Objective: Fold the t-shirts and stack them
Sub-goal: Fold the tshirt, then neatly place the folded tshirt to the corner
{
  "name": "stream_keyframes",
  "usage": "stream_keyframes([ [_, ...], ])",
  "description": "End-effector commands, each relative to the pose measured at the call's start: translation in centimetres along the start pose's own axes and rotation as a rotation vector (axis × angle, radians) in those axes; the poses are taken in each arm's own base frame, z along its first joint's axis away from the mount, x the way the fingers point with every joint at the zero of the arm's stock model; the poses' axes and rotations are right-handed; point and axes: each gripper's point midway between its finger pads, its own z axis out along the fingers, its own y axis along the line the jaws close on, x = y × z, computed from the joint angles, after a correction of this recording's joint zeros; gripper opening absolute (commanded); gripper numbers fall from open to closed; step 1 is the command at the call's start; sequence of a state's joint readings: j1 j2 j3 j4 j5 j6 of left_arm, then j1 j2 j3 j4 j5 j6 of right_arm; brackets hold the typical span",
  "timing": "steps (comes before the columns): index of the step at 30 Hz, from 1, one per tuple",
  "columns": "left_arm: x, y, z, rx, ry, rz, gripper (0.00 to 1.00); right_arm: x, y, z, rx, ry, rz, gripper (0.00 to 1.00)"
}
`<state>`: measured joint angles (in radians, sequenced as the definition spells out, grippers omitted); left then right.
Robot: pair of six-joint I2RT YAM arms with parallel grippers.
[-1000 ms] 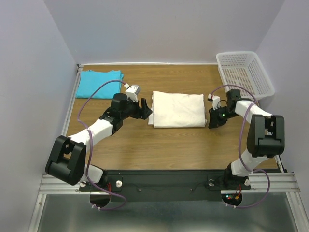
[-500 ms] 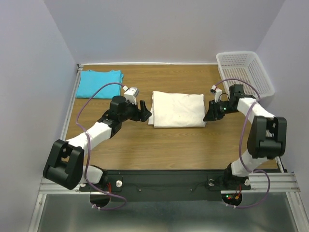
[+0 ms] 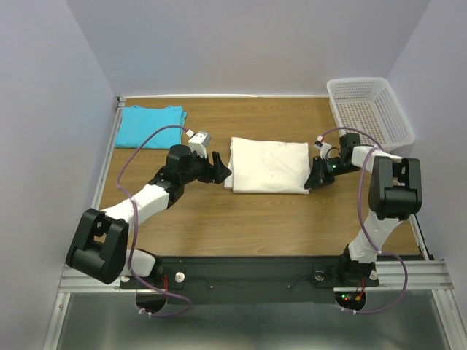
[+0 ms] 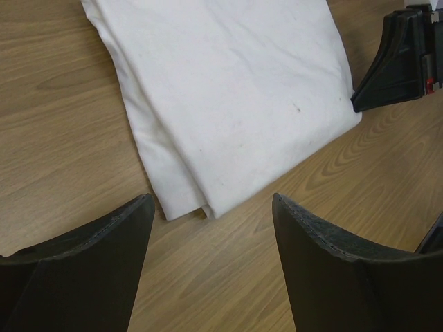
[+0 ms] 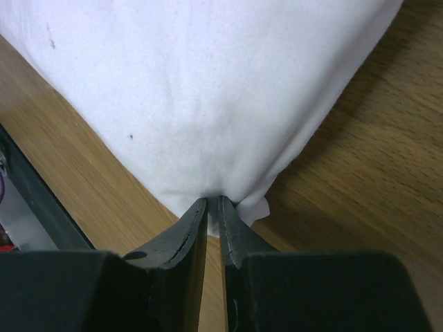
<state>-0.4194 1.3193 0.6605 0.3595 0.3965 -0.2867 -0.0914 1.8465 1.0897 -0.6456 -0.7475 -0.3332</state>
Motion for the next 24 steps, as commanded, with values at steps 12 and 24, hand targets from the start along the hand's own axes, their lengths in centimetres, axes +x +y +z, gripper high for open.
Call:
stream_keyframes([
  [12,-1.6,-2.8,1.4,0.157,-0.018,-0.044,0.78,-6.4,4.0,-6.3,0.061,-0.197,-0.296,0.33],
  [24,0.9,-5.1,3.8,0.297,0.087,-0.219,0.70,-6.4,5.6,-5.2,-0.094,-0.216,-0.319,0.36],
])
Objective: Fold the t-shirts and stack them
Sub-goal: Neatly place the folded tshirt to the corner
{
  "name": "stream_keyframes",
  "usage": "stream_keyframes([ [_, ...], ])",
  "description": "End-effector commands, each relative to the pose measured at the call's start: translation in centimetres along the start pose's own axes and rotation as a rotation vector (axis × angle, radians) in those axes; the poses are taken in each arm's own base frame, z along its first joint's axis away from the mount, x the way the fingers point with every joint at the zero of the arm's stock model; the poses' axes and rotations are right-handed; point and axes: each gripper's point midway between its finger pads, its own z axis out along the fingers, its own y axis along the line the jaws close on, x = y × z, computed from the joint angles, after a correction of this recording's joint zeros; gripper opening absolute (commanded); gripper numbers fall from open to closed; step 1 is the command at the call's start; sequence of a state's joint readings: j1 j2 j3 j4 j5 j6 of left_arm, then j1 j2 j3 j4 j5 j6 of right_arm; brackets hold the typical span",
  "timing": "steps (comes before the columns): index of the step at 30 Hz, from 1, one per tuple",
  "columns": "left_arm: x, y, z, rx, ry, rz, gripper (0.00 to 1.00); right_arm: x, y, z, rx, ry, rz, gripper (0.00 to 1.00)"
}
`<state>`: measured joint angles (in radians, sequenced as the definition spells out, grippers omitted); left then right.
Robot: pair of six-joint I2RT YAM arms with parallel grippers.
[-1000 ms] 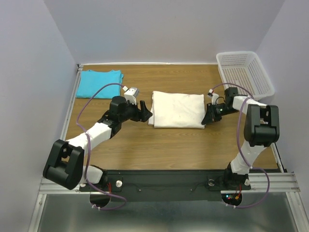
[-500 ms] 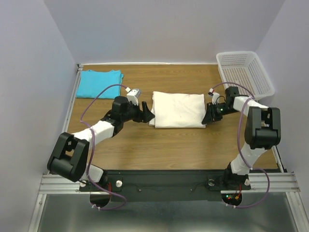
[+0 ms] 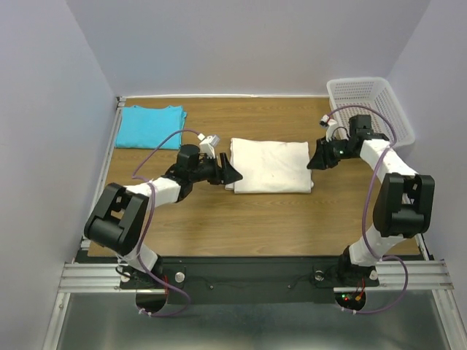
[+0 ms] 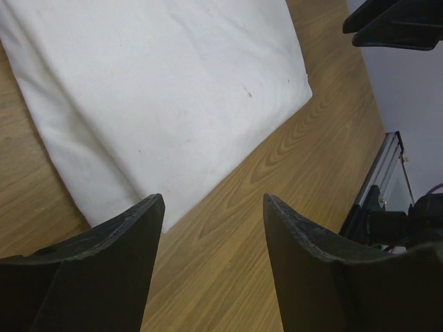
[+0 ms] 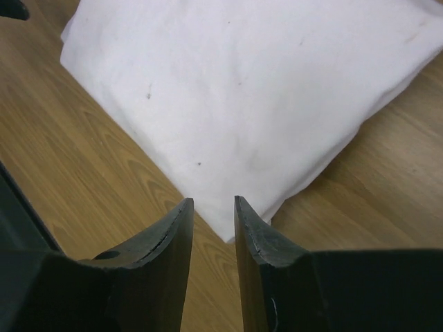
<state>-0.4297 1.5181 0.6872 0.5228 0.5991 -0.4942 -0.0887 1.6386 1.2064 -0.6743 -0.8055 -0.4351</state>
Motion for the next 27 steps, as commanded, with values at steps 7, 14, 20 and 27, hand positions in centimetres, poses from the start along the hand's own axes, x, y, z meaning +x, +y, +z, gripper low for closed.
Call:
stream_keyframes([
  [7,1.2,-1.7,4.0,0.120,0.066,-0.052,0.66,2.3,-1.4,4.0,-0.126,0.045,0.140,0.32],
  [14,3.7,1.6,5.5,0.022,0.116,-0.103,0.62,5.0,-4.5,5.3,0.009,0.126,0.221,0.30],
  [20,-0.3,0.8,4.2,-0.042,0.002,0.035,0.64,0.4,-2.1,2.0,0.006,-0.001,0.048,0.32],
  [27,-7.5,1.2,0.0,-0.302,-0.181,0.177,0.87,-2.8,-1.5,-1.9,0.153,-0.084,-0.100,0.47],
])
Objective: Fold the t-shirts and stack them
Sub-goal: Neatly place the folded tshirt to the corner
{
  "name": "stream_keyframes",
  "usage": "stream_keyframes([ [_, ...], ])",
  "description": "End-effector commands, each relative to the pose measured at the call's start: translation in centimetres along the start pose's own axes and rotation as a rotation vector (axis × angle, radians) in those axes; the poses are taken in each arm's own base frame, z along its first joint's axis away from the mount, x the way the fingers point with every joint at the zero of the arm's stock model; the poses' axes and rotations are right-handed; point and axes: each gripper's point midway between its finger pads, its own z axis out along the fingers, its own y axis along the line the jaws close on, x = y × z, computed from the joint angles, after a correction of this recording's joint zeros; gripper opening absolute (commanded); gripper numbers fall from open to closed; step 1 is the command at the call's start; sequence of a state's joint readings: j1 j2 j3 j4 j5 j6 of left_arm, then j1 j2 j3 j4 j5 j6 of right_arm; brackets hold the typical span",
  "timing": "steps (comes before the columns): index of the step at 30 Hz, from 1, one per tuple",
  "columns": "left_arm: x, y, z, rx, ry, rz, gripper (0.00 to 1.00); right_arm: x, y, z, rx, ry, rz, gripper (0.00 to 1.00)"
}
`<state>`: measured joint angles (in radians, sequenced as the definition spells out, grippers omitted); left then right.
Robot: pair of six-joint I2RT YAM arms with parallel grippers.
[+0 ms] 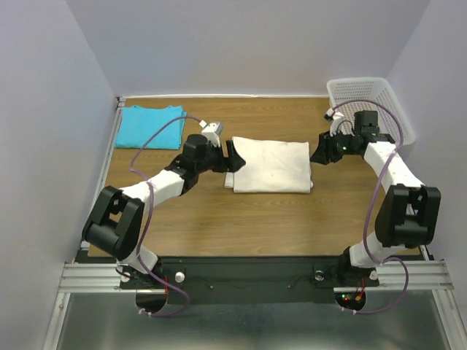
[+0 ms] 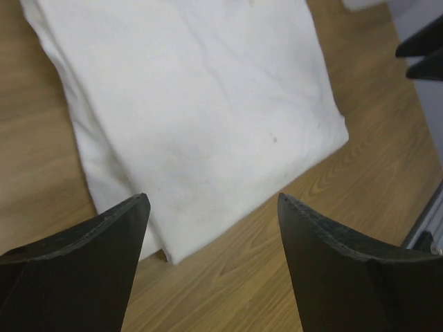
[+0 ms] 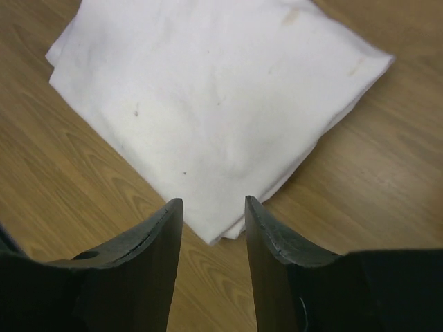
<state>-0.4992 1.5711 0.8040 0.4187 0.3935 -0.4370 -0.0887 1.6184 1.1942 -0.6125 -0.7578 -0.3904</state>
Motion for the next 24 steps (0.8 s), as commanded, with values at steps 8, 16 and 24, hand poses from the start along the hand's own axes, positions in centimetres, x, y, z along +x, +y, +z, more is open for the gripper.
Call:
stream_keyframes([
  [8,-2.2,4.1,-0.3,-0.188,0.019,-0.053,0.88,0.6,-1.7,-1.9,0.122,-0.075,-0.032,0.56],
  [16,0.3,4.7,1.5,-0.200,0.095,-0.150,0.86,1.3,-1.4,-2.3,0.089,-0.101,-0.004,0.56],
  [24,4.3,3.1,2.9,-0.210,0.214,-0.215,0.86,1.3,-1.4,-2.5,0.082,-0.106,0.007,0.57],
])
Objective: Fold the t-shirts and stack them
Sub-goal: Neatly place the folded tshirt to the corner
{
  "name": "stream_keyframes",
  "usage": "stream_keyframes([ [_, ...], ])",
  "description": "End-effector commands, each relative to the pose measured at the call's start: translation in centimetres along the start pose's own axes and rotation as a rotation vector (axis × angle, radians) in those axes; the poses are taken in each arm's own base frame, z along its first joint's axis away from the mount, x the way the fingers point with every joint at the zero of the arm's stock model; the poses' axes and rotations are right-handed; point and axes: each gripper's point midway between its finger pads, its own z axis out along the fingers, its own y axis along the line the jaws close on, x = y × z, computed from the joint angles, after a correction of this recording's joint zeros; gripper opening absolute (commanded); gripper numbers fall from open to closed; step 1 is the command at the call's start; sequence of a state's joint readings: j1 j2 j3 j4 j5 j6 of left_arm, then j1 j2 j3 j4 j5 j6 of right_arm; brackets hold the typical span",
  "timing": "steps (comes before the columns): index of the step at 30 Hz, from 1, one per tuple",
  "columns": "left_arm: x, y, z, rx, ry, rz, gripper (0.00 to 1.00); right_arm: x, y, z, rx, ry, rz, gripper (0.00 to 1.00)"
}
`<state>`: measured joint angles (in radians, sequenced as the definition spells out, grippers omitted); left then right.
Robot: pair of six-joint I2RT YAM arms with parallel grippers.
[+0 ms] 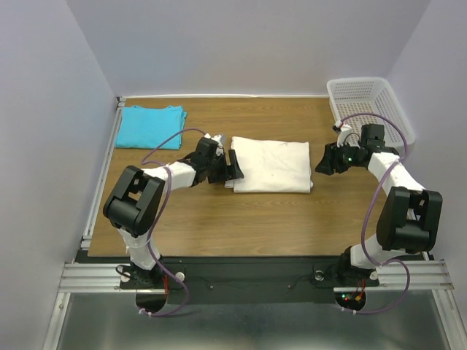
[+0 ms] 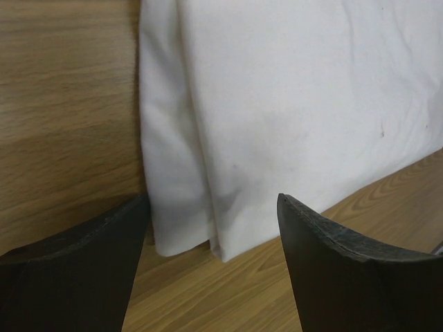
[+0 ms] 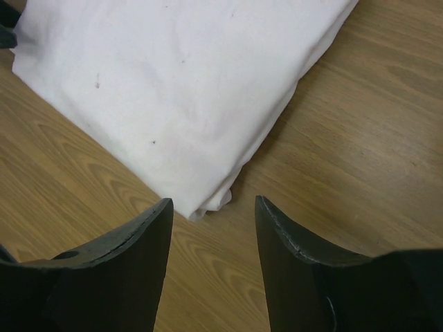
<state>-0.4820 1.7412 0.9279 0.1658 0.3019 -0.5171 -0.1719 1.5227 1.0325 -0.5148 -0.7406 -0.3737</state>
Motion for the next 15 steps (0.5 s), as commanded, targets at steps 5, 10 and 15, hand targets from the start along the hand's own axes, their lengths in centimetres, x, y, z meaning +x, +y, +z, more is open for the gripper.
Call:
stream_keyframes([
  [5,2.4,-4.3,1.9,0.043,0.081,-0.052,0.86,-1.5,0.2,-1.0,0.000,-0.069,-0.031,0.57],
  [10,3.2,-4.7,2.6,0.027,0.094,-0.065,0.86,-1.5,0.0,-1.1,0.002,-0.070,-0.025,0.57],
  [15,2.6,-4.1,2.7,-0.009,0.064,-0.071,0.85,-1.5,0.0,-1.1,-0.001,-0.071,-0.023,0.57],
])
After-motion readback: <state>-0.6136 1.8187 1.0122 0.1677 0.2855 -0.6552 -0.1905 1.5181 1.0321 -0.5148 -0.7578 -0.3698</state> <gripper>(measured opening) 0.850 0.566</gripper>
